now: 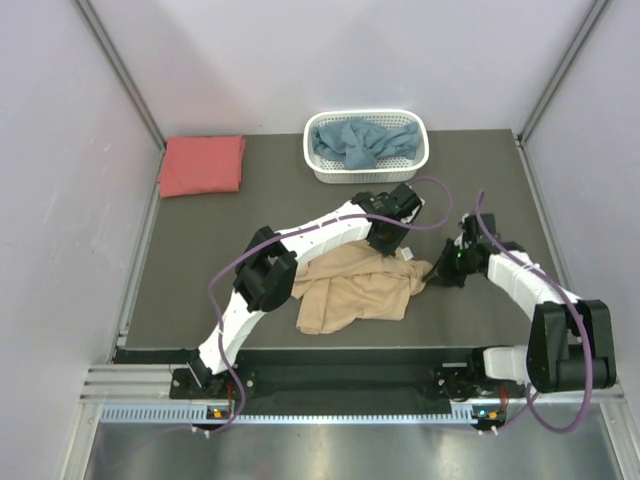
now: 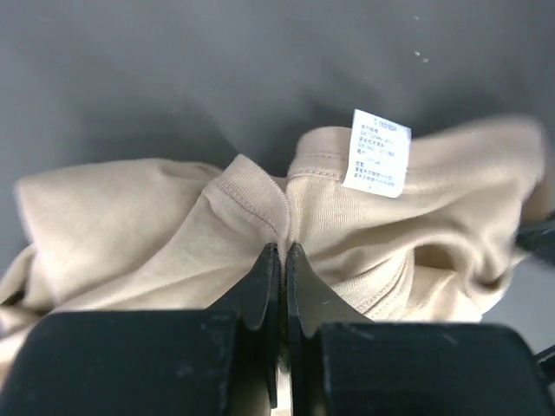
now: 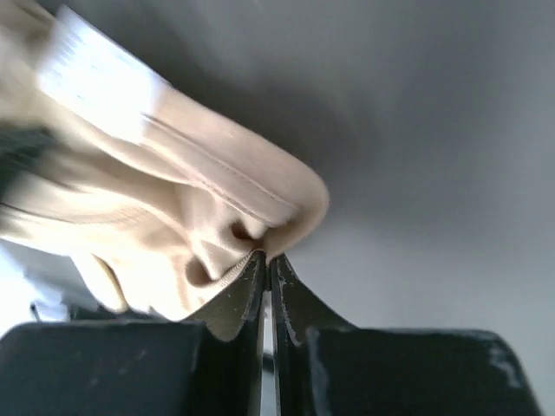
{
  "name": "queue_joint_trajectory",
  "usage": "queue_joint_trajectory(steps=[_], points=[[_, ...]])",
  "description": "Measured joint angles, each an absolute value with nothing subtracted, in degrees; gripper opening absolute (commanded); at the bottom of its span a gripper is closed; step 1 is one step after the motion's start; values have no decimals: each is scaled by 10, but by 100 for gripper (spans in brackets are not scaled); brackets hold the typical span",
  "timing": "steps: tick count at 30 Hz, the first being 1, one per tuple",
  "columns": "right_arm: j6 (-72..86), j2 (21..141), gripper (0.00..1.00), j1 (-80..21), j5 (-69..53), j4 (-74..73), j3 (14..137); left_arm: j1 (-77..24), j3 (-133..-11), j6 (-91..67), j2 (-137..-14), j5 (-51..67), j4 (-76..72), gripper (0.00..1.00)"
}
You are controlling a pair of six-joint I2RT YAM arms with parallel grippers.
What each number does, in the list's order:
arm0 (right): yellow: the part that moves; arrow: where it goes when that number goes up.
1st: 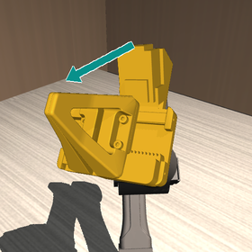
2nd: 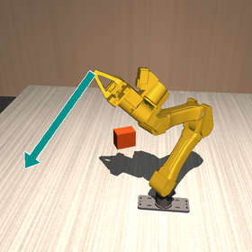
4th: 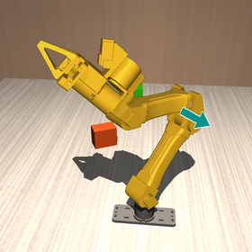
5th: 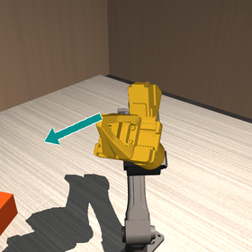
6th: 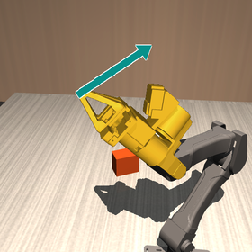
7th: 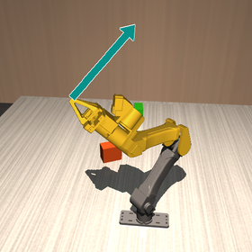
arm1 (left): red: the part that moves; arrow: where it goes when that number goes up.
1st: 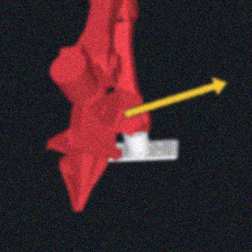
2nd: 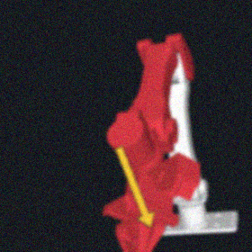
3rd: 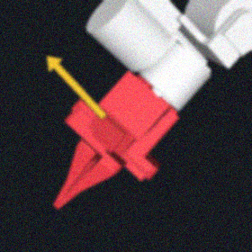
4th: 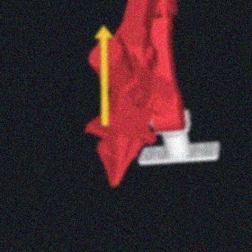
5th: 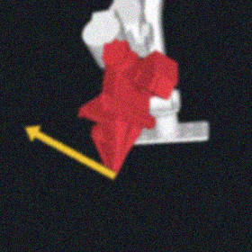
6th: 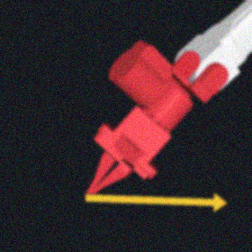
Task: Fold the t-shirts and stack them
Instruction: Flatten the tshirt out
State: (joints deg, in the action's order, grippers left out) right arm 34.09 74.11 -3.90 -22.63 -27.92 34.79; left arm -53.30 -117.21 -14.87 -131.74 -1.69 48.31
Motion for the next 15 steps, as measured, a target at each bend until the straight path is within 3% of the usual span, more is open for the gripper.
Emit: queue_joint_trajectory(steps=[7,15], points=[[299,698,0,-39,-96,-319,564,-533,-1179,-143,-1255,-67,498,0],[254,704,0,-39,-23,-366,875,-533,-1279,-146,-1127,-51,484,0]])
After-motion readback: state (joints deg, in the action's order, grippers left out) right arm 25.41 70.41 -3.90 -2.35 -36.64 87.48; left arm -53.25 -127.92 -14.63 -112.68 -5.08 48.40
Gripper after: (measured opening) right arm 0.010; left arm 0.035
